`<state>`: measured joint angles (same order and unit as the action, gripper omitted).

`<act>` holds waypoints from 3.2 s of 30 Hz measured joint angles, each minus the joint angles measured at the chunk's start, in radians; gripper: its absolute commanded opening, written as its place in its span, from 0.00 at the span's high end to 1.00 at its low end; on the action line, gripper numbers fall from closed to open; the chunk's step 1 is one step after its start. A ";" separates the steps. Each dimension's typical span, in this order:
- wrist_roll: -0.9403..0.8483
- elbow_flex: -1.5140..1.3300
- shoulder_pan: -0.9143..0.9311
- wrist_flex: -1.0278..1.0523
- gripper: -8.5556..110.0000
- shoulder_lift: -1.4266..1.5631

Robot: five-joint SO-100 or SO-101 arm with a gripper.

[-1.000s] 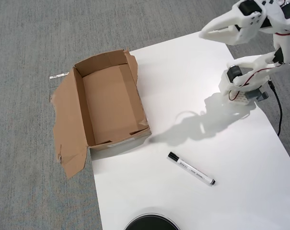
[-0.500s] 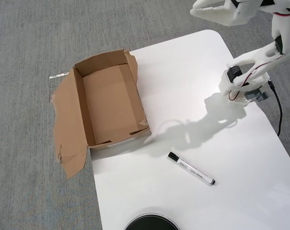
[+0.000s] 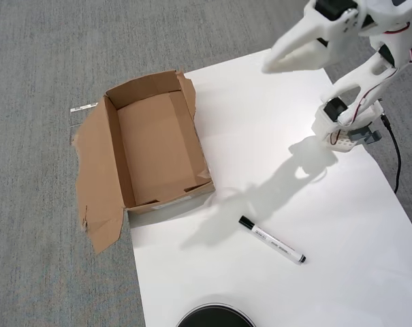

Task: Grasp a pen and put it in the box.

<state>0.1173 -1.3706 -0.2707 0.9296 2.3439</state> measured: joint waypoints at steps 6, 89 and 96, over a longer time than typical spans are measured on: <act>0.000 0.000 -0.192 0.000 0.92 0.000; 0.002 -0.224 -0.443 0.000 0.70 -0.681; 0.002 -0.222 -0.439 0.000 0.70 -0.729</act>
<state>0.1189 -1.5930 -0.7095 0.9296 1.6153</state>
